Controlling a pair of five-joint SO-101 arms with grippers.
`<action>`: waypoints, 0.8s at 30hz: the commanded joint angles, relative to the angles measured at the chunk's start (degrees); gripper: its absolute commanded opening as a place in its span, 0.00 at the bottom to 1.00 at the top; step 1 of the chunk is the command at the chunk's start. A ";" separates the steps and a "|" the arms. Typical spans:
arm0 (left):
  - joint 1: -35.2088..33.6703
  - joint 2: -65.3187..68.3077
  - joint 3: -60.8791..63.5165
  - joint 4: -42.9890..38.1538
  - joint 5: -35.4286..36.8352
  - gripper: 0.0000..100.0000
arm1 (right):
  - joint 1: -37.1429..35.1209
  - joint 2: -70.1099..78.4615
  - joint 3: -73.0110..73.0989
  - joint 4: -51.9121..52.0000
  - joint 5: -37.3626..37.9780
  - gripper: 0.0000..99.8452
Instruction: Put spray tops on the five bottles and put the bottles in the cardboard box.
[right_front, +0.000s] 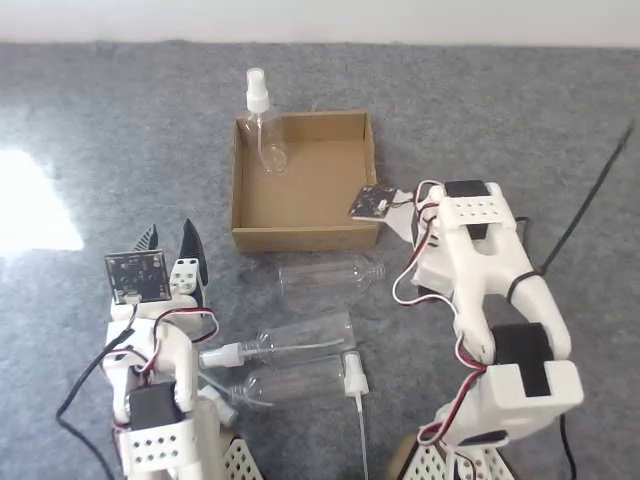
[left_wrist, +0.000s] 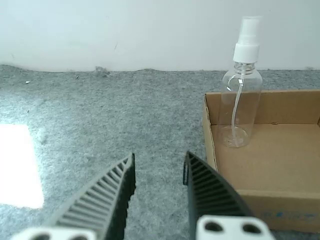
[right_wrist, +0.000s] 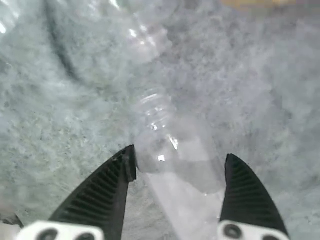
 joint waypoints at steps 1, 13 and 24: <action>0.00 -0.62 -0.40 0.09 -0.44 0.15 | 1.89 -0.22 -4.04 -0.48 -4.75 0.18; 0.00 -0.62 -0.40 0.09 -0.44 0.15 | 3.56 -0.66 -4.13 -0.48 -29.89 0.18; 0.18 -0.62 -0.40 0.09 -0.44 0.15 | 2.68 -0.22 -3.87 -2.86 -37.19 0.19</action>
